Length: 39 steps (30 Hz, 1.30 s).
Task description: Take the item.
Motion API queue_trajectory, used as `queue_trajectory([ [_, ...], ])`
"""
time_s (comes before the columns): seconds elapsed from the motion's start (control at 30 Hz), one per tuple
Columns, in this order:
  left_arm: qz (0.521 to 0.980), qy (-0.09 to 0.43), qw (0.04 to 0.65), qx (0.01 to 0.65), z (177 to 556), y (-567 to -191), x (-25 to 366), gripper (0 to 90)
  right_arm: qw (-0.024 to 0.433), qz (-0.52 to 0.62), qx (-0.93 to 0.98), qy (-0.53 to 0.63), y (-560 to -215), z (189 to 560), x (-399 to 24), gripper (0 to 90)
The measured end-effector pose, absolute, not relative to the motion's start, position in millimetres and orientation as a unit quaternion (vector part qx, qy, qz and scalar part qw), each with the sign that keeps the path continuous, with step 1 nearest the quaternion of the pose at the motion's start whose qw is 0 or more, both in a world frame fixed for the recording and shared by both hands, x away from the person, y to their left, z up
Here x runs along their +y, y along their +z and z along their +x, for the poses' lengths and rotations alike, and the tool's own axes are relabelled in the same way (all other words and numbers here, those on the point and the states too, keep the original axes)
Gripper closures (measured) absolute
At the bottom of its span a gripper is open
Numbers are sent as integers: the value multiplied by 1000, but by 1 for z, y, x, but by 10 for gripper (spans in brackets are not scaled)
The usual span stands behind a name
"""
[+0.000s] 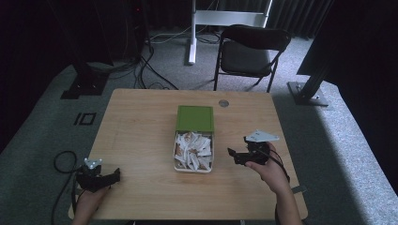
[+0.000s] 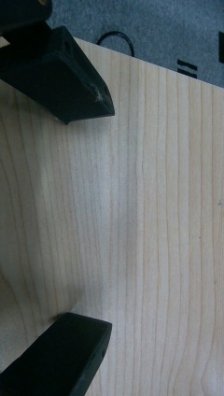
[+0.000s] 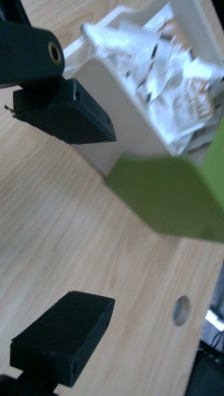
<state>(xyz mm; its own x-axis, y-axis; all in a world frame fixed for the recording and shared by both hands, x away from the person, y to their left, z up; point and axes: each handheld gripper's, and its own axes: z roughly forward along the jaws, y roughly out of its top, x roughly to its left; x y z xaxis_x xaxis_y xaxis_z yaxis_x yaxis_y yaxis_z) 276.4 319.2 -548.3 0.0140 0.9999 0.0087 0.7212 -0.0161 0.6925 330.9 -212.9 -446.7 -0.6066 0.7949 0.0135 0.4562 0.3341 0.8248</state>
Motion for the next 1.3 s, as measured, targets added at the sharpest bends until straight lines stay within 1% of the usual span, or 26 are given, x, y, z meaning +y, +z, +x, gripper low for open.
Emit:
queue_trajectory([
  [0.33, 662, 265, 263, 650, 276, -548, 319, 16, 178, 359, 799, 449, -433, 333, -182, 173],
  [0.4, 661, 265, 263, 650, 276, -548, 319, 16, 175, 353, 801, 452, -432, 334, -175, 202],
  [0.43, 661, 265, 263, 650, 276, -548, 319, 16, 174, 349, 802, 453, -431, 334, -172, 202],
  [0.73, 661, 265, 263, 650, 276, -548, 319, 16, 156, 328, 810, 460, -430, 338, -148, 211],
  [0.9, 661, 265, 263, 651, 276, -548, 319, 16, 144, 319, 816, 459, -432, 340, -136, 239],
  [1.03, 661, 265, 263, 650, 276, -548, 319, 16, 136, 314, 822, 455, -436, 343, -127, 243],
  [1.2, 662, 266, 263, 650, 276, -548, 319, 16, 142, 310, 824, 452, -439, 345, -118, 306],
  [1.3, 662, 265, 263, 650, 276, -548, 319, 16, 138, 310, 827, 447, -442, 347, -112, 328],
])
